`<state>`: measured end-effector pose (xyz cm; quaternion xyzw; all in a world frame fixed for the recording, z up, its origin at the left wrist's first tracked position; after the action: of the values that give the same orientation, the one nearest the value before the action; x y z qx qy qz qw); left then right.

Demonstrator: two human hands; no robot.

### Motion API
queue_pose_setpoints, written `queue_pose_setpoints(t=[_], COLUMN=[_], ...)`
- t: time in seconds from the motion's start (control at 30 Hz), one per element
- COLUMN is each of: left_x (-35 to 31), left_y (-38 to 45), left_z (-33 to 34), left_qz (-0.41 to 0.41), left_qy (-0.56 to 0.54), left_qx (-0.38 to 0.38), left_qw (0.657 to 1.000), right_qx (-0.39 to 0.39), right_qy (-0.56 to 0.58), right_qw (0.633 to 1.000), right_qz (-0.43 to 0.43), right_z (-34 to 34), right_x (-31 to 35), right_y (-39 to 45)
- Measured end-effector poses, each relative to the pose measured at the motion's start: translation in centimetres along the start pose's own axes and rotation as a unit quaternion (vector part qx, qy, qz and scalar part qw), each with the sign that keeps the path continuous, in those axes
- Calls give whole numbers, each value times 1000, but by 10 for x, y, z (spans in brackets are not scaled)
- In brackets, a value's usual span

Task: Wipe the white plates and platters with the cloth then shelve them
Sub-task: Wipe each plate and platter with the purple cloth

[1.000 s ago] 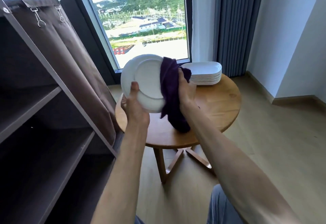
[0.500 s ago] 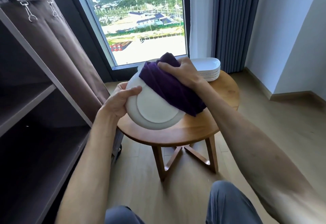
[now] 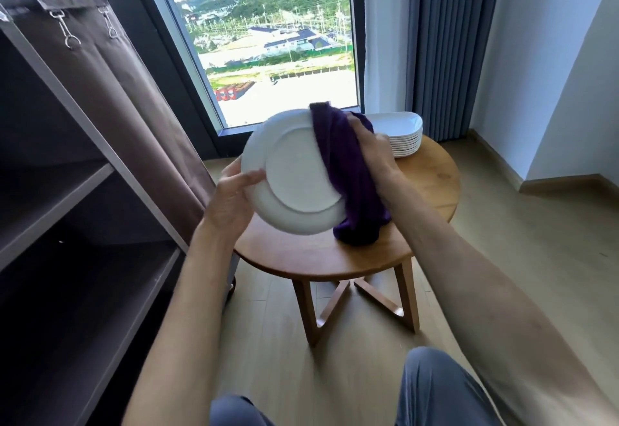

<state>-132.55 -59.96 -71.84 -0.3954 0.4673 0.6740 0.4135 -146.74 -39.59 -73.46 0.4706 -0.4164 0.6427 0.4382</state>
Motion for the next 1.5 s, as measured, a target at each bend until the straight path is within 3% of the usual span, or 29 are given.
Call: queue_pose_setpoints(t=[0.1,0.2,0.33,0.47,0.6,0.7,0.77,0.83,0.9,1.0,1.07,1.23,1.33,1.5], left_x=[-6,-8,-11,-1,15,25,34,46,59,55,52,57,57,65], left_y=[6,10,6,-3,-3,-3,-10,-15,-14,-8,-2,-7,-9,-13], left_z=[1,15,18,16,23,18,6,10,35,64,70,64,65,45], left_qz=[-49,-62,14,66,81,40,-39,-150,-231,-225,-178,-73,-54,-51], left_qy=[94,155,126,25,-63,-69,52,131,8,-226,-282,-279,-272,-250], left_qx=[69,111,13,-112,-217,-278,-338,-309,-217,-155,-125,-89,-54,-136], left_qw=[992,980,992,991,971,957,939,930,949,935,934,953,959,957], right_qx=[90,141,1,-47,-68,-57,-87,-91,-86,-54,-3,93,130,215], right_qy=[-171,-249,-193,-17,189,227,170,26,-123,-218,-252,-300,-311,-370], right_qw=[976,944,959,997,979,972,979,974,943,895,874,864,869,852], right_qz=[-104,-166,-210,-61,39,14,-78,-207,-298,-385,-416,-394,-364,-300], right_z=[22,47,24,-2,-3,-3,-14,-11,5,24,34,51,59,78], right_x=[33,45,50,0,-51,-51,-26,7,24,32,35,30,28,1], right_y=[-9,-19,-14,-4,-8,-11,-16,-28,-43,-66,-75,-79,-74,-65])
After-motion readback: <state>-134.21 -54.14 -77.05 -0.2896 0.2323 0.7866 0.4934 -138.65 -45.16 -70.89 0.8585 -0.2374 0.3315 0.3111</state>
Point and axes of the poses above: each hand's wrist, its own y-axis towards the middle knuckle, its own z-axis out of the palm, x = y × z, the point moved 8 cm from there along y, towards the middle knuckle, and after that the axes turned 5 degrees about z, right-handed, at the moved point
